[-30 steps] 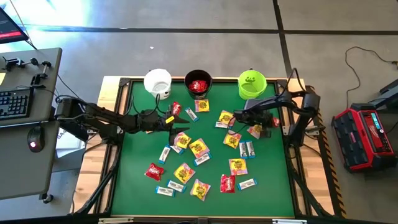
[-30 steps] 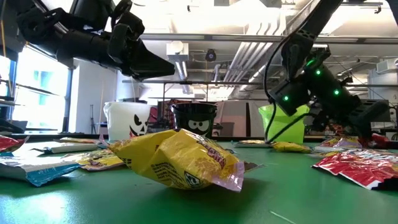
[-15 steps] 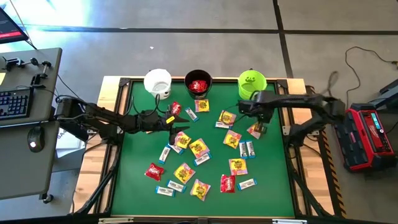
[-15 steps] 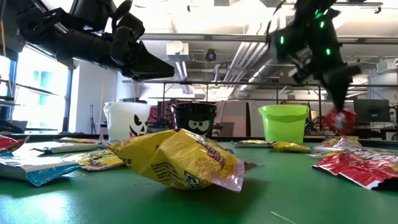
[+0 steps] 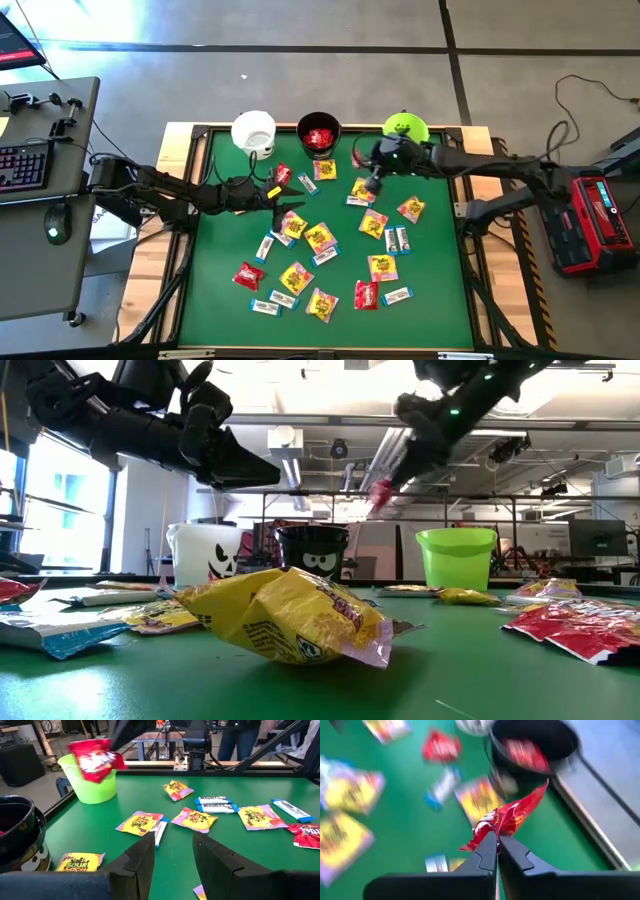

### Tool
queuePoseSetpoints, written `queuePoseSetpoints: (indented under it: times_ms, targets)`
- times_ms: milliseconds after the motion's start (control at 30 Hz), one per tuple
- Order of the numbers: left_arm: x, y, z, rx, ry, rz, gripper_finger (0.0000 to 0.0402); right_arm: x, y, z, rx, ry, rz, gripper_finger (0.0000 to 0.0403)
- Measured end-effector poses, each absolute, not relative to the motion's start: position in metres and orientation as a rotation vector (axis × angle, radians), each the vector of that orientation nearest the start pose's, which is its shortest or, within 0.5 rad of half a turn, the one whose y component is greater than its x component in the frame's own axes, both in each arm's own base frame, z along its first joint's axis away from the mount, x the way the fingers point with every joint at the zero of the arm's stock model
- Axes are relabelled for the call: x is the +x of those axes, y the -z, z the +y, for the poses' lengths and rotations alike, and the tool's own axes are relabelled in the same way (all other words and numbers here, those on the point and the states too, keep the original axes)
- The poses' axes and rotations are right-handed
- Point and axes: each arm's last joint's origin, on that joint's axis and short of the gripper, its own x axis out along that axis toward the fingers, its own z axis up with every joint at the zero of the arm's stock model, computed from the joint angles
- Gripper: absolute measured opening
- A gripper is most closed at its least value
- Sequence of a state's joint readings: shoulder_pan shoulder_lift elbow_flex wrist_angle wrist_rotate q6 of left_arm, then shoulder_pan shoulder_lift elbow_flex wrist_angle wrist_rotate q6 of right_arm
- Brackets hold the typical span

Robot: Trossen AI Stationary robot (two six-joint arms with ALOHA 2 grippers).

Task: Sort candy by brand, put in halloween buckets
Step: Put the red candy into the black bucket

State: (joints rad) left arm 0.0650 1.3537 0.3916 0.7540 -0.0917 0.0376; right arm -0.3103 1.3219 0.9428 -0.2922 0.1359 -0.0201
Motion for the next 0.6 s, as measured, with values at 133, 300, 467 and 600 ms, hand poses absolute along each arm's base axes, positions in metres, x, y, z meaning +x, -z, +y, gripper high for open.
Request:
queuePoseSetpoints:
  times_ms: [133,300,467,600]
  targets:
    - [0.246,-0.175,0.019,0.040,-0.153,0.212,0.0126,0.288,-0.259,-0.103,0.046,0.399,0.564,0.0000]
    - [0.246,-0.175,0.019,0.040,-0.153,0.212,0.0126,0.320,-0.258,-0.125,0.045,0.421,0.566,0.0000]
    - [0.246,-0.175,0.019,0.040,-0.153,0.212,0.0126,0.351,-0.264,-0.149,0.018,0.431,0.603,0.0000]
    - [0.246,-0.175,0.019,0.040,-0.154,0.212,0.0126,0.369,-0.265,-0.170,0.030,0.451,0.688,0.0000]
